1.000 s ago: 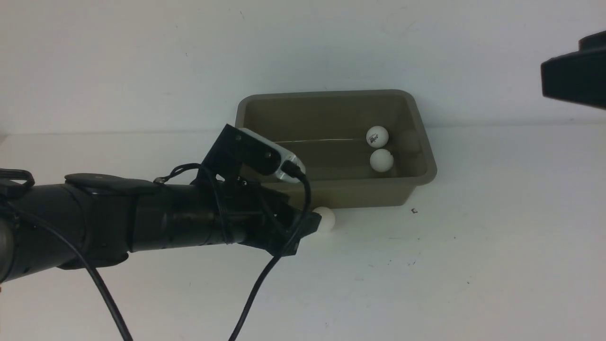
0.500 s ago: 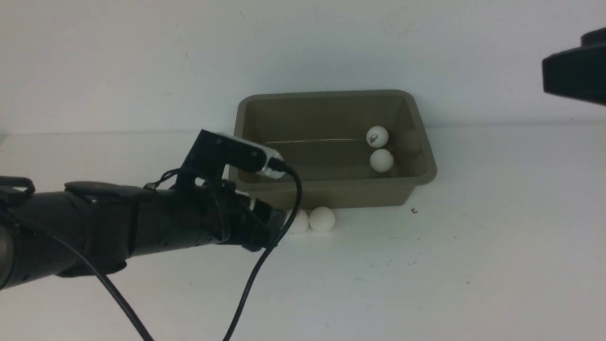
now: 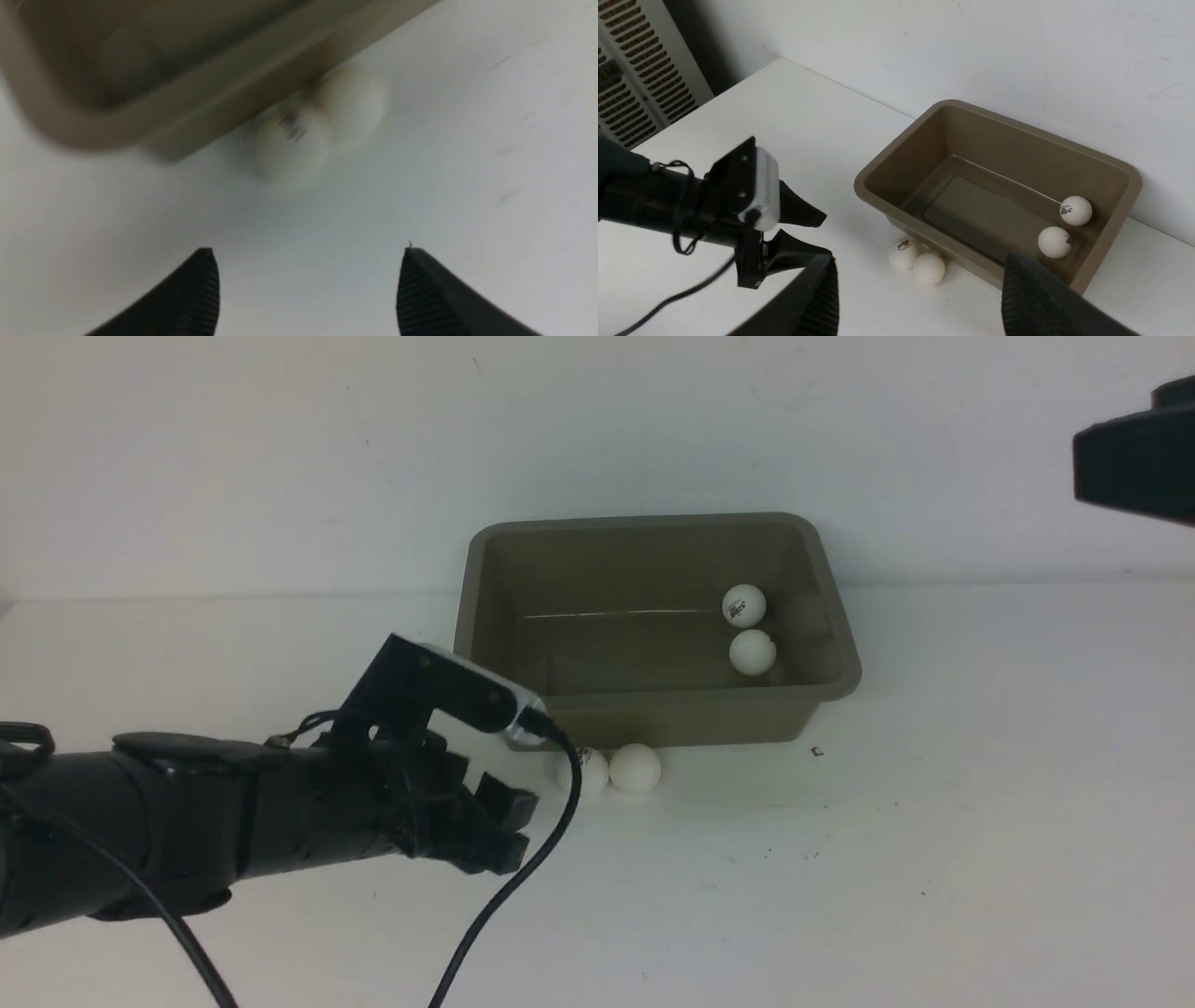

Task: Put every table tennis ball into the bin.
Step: Use the left arm to clamp the table tennis ball closest to it

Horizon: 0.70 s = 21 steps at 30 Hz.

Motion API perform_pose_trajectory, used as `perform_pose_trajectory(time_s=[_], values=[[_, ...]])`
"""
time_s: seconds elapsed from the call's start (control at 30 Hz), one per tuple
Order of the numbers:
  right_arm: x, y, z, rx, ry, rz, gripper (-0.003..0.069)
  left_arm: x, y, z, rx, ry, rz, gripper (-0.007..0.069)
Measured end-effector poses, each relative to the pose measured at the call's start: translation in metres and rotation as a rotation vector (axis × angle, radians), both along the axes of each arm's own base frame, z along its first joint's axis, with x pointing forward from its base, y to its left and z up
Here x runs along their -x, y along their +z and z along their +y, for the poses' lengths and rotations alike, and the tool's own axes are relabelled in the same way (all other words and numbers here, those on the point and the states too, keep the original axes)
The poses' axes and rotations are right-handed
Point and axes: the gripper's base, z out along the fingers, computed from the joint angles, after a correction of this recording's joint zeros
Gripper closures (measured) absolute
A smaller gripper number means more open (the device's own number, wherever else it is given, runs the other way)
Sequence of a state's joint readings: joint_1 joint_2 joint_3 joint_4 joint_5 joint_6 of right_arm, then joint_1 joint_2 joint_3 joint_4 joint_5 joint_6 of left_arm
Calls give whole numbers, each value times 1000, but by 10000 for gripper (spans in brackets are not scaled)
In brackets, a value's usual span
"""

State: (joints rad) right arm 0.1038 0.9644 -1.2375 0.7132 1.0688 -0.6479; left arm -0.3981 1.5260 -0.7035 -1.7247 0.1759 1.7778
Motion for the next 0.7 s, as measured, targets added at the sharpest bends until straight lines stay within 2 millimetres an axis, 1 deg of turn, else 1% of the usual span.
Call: perform_pose_trajectory(time_s=[0.07, 0.17, 0.3, 0.33, 0.37, 0.4, 0.43, 0.47, 0.57, 0.6, 0.63, 0.67, 0.7], values=[[0, 0, 0, 0, 0, 0, 230, 1, 10, -4, 42, -33, -25, 164], [0, 0, 0, 0, 0, 0, 230, 3, 33, -8, 105, -70, -84, 164], [0, 0, 0, 0, 0, 0, 230, 4, 52, -10, 162, -72, -123, 164], [0, 0, 0, 0, 0, 0, 230, 5, 59, -11, 185, -78, -136, 164], [0, 0, 0, 0, 0, 0, 230, 8, 72, -13, 240, -103, -155, 164], [0, 0, 0, 0, 0, 0, 230, 11, 77, -15, 265, -134, -162, 164], [0, 0, 0, 0, -1, -1, 230, 14, 81, -18, 290, -172, -167, 164], [0, 0, 0, 0, -1, -1, 230, 14, 81, -18, 290, -172, -167, 164], [0, 0, 0, -1, -4, -4, 230, 25, 87, -27, 371, -311, -155, 164], [-1, 0, 0, 1, -6, -6, 230, 31, 89, -31, 401, -387, -144, 164], [-1, 0, 0, 2, -6, -6, 230, 34, 89, -32, 402, -426, -137, 164], [-1, 0, -1, 4, -10, -8, 230, 43, 87, -35, 395, -528, -96, 164], [-1, 0, -1, 4, -10, -8, 230, 45, 86, -36, 396, -542, -88, 164]])
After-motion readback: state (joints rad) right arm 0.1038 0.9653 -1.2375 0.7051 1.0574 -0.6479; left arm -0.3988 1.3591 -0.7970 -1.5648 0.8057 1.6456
